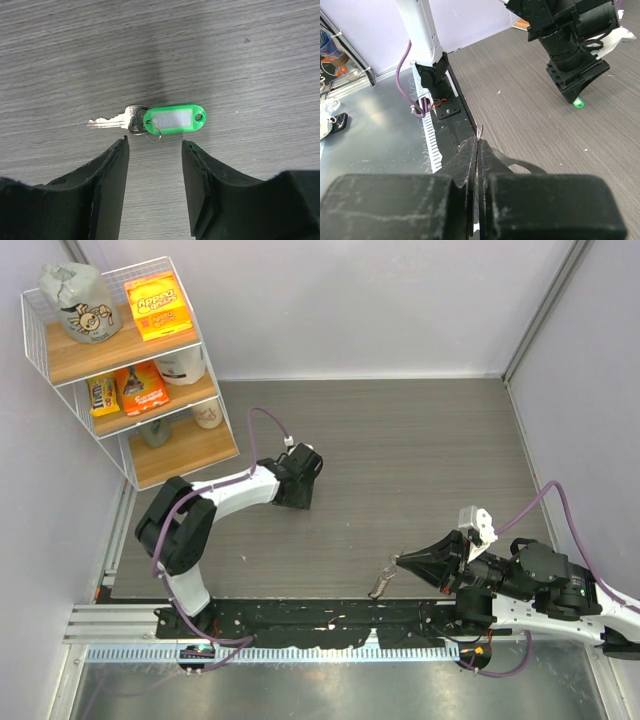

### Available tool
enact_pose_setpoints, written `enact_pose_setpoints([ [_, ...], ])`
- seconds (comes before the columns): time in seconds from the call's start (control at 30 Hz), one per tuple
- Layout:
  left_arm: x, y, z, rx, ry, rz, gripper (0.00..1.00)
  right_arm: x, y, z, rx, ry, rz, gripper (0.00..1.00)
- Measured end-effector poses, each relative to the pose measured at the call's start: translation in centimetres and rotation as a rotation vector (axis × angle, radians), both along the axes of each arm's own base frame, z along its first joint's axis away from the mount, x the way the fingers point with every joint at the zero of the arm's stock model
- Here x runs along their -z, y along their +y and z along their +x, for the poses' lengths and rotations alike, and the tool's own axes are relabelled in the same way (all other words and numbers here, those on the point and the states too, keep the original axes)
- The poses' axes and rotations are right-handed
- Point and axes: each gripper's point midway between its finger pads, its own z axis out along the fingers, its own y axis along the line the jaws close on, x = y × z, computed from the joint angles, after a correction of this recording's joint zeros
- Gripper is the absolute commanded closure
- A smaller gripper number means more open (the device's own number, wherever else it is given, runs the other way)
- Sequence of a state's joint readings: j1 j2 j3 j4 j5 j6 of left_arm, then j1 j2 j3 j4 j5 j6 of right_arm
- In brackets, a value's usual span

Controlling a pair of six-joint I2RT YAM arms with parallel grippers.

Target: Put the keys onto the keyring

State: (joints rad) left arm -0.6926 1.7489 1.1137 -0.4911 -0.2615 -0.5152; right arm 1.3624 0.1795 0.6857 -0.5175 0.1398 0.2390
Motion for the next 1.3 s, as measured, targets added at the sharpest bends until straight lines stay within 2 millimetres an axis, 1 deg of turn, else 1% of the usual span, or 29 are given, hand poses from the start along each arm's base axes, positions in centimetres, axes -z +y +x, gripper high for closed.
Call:
enact_pose_setpoints([
  [0.1, 0.6, -0.2, 0.2, 0.0, 0.011, 0.009, 0.51, 0.0, 0.0, 0.0, 0.0, 0.0, 0.0, 0.95],
  [0.3, 0.4, -0.8, 1.0, 0.0, 0.002, 0.003, 0.56, 0.0, 0.0, 0.0, 0.001, 0.0, 0.0, 0.95],
  [0.4, 0.6, -0.9, 1.1, -0.001, 0.005, 0.006, 0.57, 0.0, 0.0, 0.0, 0.001, 0.0, 0.0, 0.95],
  [0.6, 1.0, -0.7, 1.2, -0.004, 0.01, 0.021, 0.57, 0.0, 0.0, 0.1, 0.003, 0.0, 0.0, 0.95],
  [0.87, 1.2, -0.5, 1.3, -0.011, 0.006, 0.035, 0.62, 0.0, 0.0, 0.1, 0.004, 0.0, 0.0, 0.95],
  [1.0, 1.3, -0.6, 1.5, -0.012, 0.006, 0.036, 0.67, 0.0, 0.0, 0.1, 0.004, 0.0, 0.0, 0.95],
  [1.2, 1.3, -0.6, 1.7, -0.014, 0.004, 0.035, 0.71, 0.0, 0.0, 0.1, 0.004, 0.0, 0.0, 0.95],
  [1.3, 1.3, -0.5, 1.7, -0.014, 0.003, 0.035, 0.77, 0.0, 0.0, 0.1, 0.004, 0.0, -0.001, 0.95],
])
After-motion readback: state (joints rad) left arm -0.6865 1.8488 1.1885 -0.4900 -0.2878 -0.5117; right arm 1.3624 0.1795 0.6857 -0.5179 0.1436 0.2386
